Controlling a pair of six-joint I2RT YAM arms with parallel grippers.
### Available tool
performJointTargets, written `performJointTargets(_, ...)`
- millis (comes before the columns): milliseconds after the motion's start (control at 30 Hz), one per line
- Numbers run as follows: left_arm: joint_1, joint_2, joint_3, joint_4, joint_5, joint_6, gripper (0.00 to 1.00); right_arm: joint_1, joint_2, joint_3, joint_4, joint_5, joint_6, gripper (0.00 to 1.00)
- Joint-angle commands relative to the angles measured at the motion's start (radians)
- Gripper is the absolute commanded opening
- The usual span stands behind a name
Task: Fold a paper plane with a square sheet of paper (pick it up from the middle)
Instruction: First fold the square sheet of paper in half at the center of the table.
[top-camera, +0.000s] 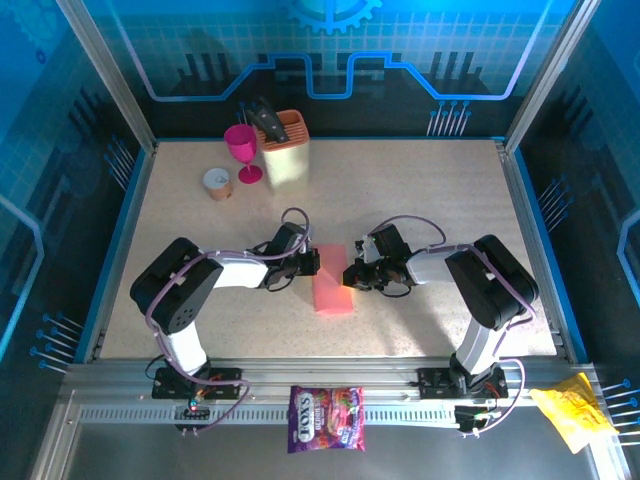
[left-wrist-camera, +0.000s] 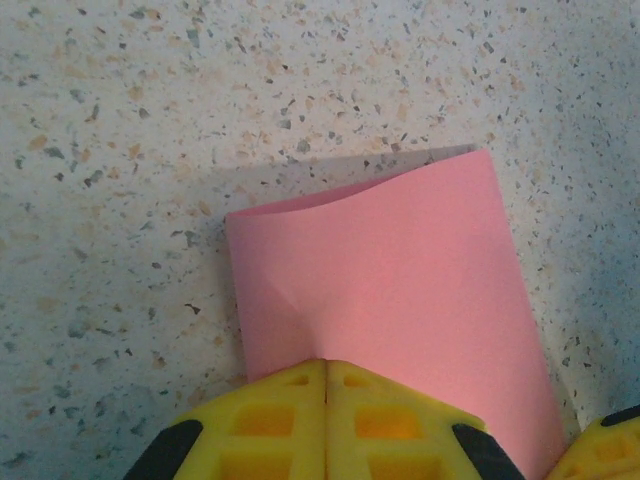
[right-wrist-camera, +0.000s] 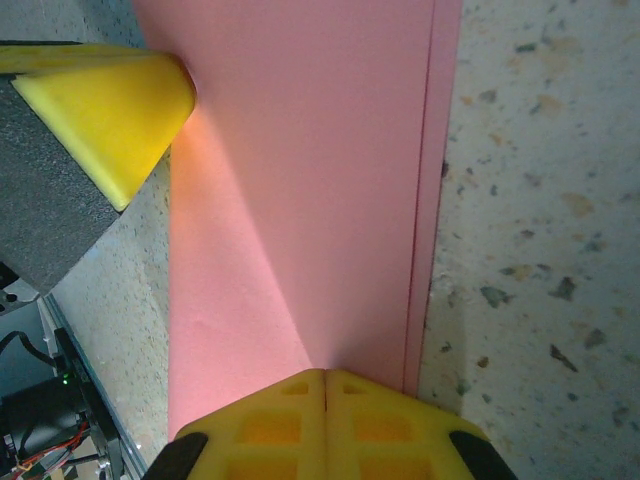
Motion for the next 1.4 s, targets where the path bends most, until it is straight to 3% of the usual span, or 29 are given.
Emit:
performJointTargets(0, 0.012, -0.010, -0.030, -0.070, -0.015, -0.015, 0.08, 0.033, 0.174, -0.069, -0.089, 0.233, -0.041, 0.00)
performJointTargets(200, 0.027, -0.112, 0.064, -0.148, 0.042, 0.023, 0.11, 0.033, 0.176, -0.067, -0.094, 0.236, -0.044, 0.00)
performJointTargets(467, 0.047, -0.052, 0.165, -0.201, 0.106, 0.081, 0.07, 0.034, 0.182, -0.058, -0.100, 0.234, -0.043, 0.00)
performJointTargets(1367, 0.107, 0.101, 0.167, -0.171, 0.066, 0.135, 0.02, 0.034, 0.188, -0.050, -0.101, 0.234, -0.043, 0.00)
